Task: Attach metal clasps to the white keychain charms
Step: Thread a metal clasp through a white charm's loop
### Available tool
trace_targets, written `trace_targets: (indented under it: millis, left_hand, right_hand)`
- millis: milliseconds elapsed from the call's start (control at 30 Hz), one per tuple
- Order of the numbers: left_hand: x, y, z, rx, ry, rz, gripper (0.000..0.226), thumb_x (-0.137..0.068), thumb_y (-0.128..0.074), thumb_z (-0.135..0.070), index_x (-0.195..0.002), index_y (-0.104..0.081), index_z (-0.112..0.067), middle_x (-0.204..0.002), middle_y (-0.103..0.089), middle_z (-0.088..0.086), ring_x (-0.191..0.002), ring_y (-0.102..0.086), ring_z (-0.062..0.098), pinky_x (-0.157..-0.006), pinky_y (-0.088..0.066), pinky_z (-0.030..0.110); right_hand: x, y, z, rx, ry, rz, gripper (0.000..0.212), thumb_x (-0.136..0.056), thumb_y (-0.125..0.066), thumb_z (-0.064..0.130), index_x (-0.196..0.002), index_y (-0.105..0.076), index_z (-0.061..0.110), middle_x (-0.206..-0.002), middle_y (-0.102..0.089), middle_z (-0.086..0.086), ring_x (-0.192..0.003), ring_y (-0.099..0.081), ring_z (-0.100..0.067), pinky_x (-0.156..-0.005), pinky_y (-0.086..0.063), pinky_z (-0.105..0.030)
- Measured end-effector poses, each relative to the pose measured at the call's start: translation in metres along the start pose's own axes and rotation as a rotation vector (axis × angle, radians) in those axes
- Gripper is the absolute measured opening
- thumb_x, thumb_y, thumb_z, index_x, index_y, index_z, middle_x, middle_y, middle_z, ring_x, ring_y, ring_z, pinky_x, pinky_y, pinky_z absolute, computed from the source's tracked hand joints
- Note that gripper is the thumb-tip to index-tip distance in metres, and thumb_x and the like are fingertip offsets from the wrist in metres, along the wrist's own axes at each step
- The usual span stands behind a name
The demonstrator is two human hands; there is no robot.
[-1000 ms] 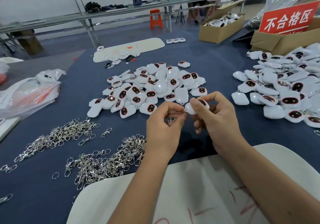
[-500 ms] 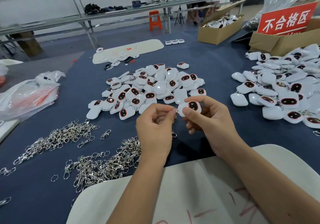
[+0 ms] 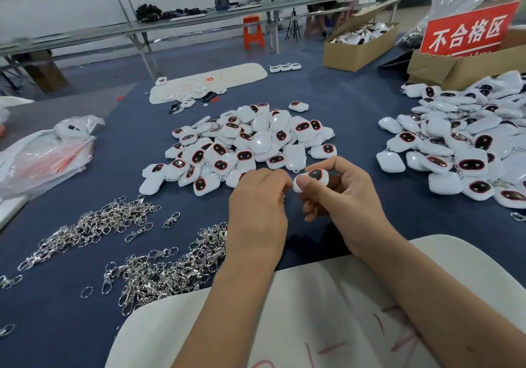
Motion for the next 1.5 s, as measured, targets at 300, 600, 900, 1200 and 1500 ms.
trace_targets:
  millis: [300,600,900,1200,1500]
  left_hand:
    - [0.007,-0.017,0.004,0.957,0.779,-0.014,0.008,-0.094,-0.068,-0.004,-0.097,-0.071,-0.011,-0.077,-0.075,0.005,-0.071,-0.066,0.011,-0.069,-0.051,0.024]
    - [0.009,-0.017,0.004,1.211,0.926,-0.044,0.01,-0.096,-0.064,-0.002,-0.09,-0.069,-0.009,-0.079,-0.072,0.006,-0.074,-0.065,0.016,-0.065,-0.053,0.021]
    - [0.002,-0.008,0.012,0.641,0.505,-0.071,0.018,-0.092,-0.069,-0.001,-0.082,-0.069,-0.016,-0.071,-0.069,-0.002,-0.066,-0.06,0.01,-0.065,-0.05,0.022]
    - [-0.002,0.001,0.006,0.044,0.027,0.075,0.013,-0.088,-0.055,-0.003,-0.085,-0.066,-0.01,-0.08,-0.061,0.003,-0.078,-0.055,0.026,-0.07,-0.046,0.045]
    - [0.009,-0.023,0.002,0.959,0.822,-0.041,0.006,-0.095,-0.067,-0.004,-0.095,-0.071,-0.008,-0.077,-0.073,0.002,-0.072,-0.064,0.01,-0.07,-0.052,0.021]
  right_hand:
    - [-0.001,0.0,0.004,-0.18,-0.042,0.026,0.045,-0.079,-0.082,0.027,-0.115,-0.067,0.005,-0.081,-0.071,-0.015,-0.062,-0.064,-0.017,-0.057,-0.055,-0.023]
    - [-0.002,-0.002,-0.002,-0.146,-0.05,0.037,0.049,-0.078,-0.084,0.028,-0.116,-0.066,0.005,-0.081,-0.074,-0.014,-0.062,-0.065,-0.018,-0.056,-0.055,-0.024]
    - [-0.002,-0.002,0.0,-0.155,-0.067,0.02,0.051,-0.075,-0.085,0.032,-0.11,-0.067,0.001,-0.077,-0.072,-0.014,-0.057,-0.064,-0.017,-0.052,-0.054,-0.023]
    - [0.0,-0.001,-0.002,-0.055,-0.047,0.018,0.036,-0.087,-0.081,0.025,-0.109,-0.067,0.0,-0.078,-0.072,-0.016,-0.058,-0.065,-0.021,-0.053,-0.055,-0.027]
    - [0.0,-0.001,0.005,-0.191,-0.05,0.028,0.048,-0.077,-0.082,0.034,-0.115,-0.068,0.007,-0.083,-0.071,-0.016,-0.063,-0.064,-0.017,-0.059,-0.056,-0.022]
Point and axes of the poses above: each hand's wrist, its own x-axis away from the middle knuckle, its own y-axis out of the back of the hand, z = x × y, the point moved 3 cm from there along -x, towards the middle knuckle
